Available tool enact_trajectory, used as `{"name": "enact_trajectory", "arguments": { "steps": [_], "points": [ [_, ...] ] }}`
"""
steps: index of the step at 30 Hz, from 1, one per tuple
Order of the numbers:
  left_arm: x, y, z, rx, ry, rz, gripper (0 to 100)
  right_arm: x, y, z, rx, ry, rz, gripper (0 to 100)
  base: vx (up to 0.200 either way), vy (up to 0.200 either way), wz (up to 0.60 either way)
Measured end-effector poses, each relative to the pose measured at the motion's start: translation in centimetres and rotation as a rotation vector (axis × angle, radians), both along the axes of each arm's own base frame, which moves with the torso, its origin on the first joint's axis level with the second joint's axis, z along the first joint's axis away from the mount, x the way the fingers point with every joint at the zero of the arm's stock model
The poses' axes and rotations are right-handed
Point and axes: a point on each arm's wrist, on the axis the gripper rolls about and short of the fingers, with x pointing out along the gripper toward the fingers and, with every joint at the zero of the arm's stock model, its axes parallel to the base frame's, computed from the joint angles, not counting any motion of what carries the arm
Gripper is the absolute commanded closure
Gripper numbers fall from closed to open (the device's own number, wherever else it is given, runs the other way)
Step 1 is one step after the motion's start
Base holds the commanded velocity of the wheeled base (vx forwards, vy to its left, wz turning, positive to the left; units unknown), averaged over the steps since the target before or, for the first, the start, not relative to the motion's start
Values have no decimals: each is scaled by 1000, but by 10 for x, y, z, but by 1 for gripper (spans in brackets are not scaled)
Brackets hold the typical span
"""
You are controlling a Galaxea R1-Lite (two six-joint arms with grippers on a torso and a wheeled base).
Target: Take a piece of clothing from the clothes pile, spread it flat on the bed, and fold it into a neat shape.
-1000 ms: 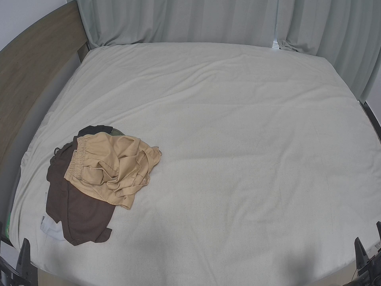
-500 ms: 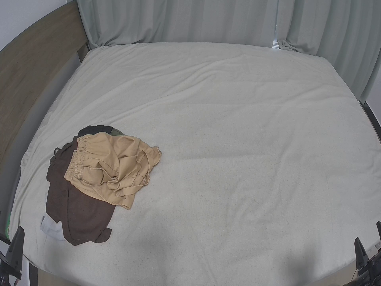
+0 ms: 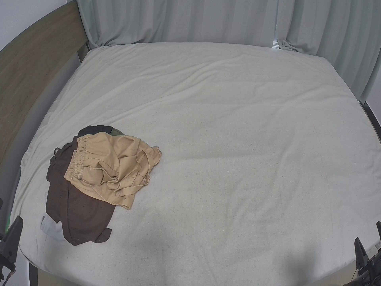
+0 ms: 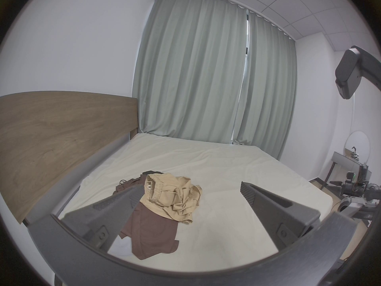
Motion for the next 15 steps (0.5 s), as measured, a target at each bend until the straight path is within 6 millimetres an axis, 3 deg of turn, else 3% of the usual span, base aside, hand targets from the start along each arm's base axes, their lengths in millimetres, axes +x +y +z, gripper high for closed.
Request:
{"name": "enact_trajectory", "arguments": {
  "steps": [15],
  "points": [
    [35, -8, 28, -48, 53, -150, 0, 0, 0, 0, 1, 0, -1, 0, 0, 0, 0]
  ]
}}
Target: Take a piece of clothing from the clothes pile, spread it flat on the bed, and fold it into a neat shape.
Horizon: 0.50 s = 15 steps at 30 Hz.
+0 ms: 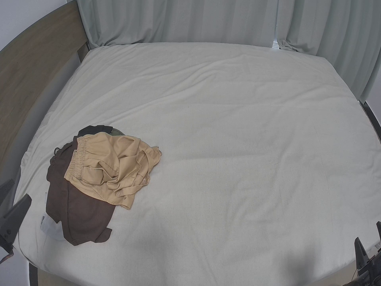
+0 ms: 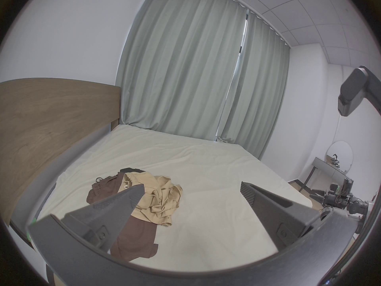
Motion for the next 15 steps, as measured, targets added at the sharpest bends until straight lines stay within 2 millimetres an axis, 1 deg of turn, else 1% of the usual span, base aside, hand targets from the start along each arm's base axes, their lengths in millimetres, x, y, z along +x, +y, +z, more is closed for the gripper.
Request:
{"name": "enact_trajectory", "arguments": {
  "steps": [4, 15],
  "points": [
    [10, -2, 4, -8, 10, -14, 0, 0, 0, 0, 0, 0, 0, 0, 0, 0, 0],
    [32, -8, 15, -22, 67, -147, 0, 0, 0, 0, 0, 0, -1, 0, 0, 0, 0]
  ]
}}
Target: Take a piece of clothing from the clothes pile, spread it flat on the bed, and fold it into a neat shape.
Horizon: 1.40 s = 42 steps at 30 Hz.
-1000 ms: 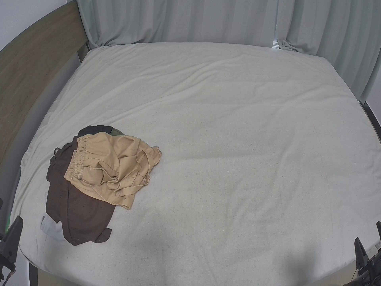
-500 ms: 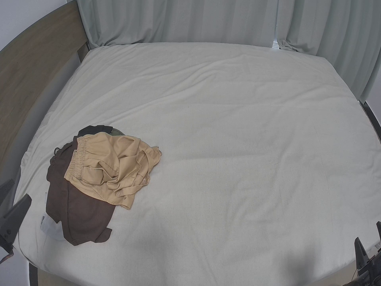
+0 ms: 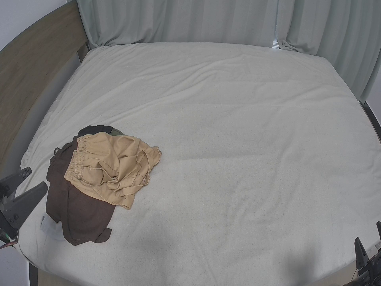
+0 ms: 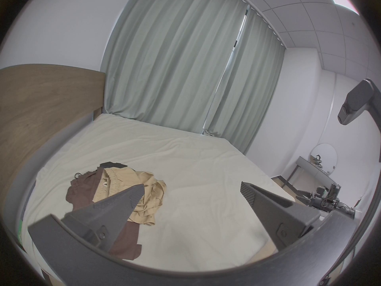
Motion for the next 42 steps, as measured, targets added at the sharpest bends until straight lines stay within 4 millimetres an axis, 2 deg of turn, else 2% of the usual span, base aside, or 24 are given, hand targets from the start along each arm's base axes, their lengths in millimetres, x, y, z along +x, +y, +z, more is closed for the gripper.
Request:
{"name": "enact_trajectory", "arguments": {
  "steps": [8, 17, 29, 42],
  "points": [
    [18, -4, 3, -16, 64, -46, 0, 0, 0, 0, 0, 0, 0, 0, 0, 0, 0],
    [29, -4, 3, -31, 105, -136, 0, 0, 0, 0, 0, 0, 0, 0, 0, 0, 0],
    [59, 17, 10, -68, 129, -160, 0, 0, 0, 0, 0, 0, 1, 0, 0, 0, 0],
    [102, 31, 2, -83, 160, -151, 0, 0, 0, 0, 1, -1, 2, 0, 0, 0, 0]
  ]
}}
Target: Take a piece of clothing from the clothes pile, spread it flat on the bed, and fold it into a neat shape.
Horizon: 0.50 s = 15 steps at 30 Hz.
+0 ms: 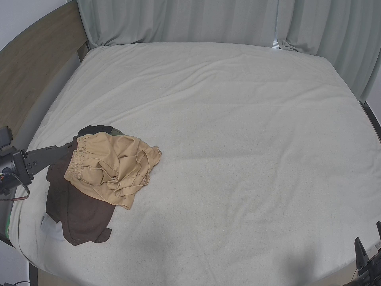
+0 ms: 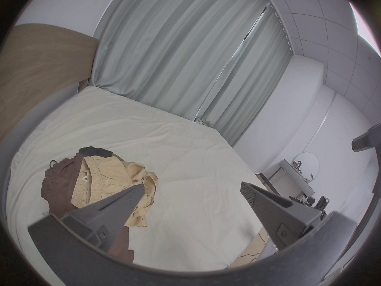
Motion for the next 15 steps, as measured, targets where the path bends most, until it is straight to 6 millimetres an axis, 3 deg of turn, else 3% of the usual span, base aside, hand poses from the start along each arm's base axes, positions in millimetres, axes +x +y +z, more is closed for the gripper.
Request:
{"name": "enact_trajectory", "arguments": {
  "steps": [15],
  "points": [
    [35, 22, -14, -5, 12, -8, 0, 0, 0, 0, 1, -1, 0, 0, 0, 0, 0]
  ]
}}
